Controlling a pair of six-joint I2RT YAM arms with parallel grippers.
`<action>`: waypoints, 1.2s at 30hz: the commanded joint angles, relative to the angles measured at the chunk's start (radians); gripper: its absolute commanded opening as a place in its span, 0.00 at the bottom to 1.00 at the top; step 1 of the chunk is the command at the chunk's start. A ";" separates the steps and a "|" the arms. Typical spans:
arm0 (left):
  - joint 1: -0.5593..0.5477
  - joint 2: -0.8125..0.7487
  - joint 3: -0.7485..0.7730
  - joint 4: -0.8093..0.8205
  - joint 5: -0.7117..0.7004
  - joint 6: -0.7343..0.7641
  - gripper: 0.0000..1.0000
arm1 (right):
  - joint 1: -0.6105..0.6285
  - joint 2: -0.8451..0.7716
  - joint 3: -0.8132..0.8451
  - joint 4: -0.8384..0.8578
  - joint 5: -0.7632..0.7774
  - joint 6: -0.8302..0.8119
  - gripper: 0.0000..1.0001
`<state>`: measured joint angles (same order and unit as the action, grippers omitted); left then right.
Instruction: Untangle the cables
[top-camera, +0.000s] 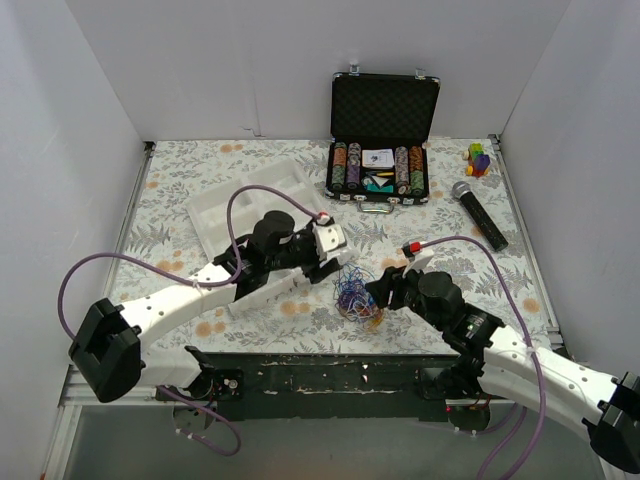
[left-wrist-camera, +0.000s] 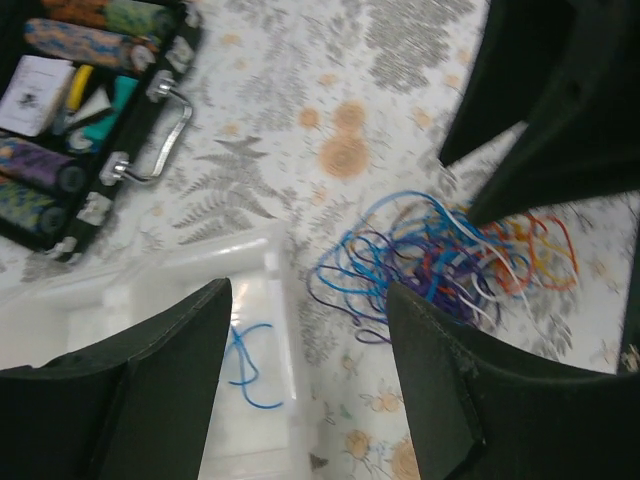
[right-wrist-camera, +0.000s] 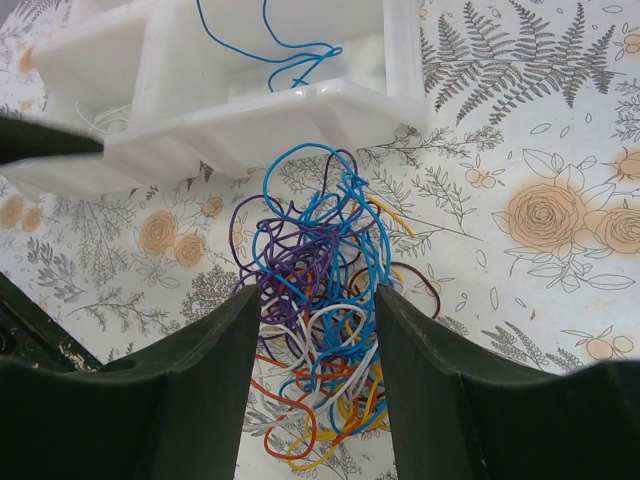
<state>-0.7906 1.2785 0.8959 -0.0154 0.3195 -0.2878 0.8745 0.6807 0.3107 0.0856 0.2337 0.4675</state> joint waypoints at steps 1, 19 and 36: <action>-0.022 -0.035 -0.090 0.009 0.210 0.136 0.64 | -0.002 -0.021 0.018 -0.013 0.032 -0.001 0.57; -0.036 0.317 0.086 0.051 0.378 0.418 0.57 | -0.003 -0.243 0.016 -0.210 0.108 0.028 0.58; -0.038 0.533 0.314 -0.297 0.426 0.642 0.47 | -0.005 -0.287 0.048 -0.237 0.113 0.020 0.58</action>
<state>-0.8257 1.7634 1.1114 -0.0578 0.6800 0.2111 0.8742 0.4046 0.3122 -0.1638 0.3244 0.4942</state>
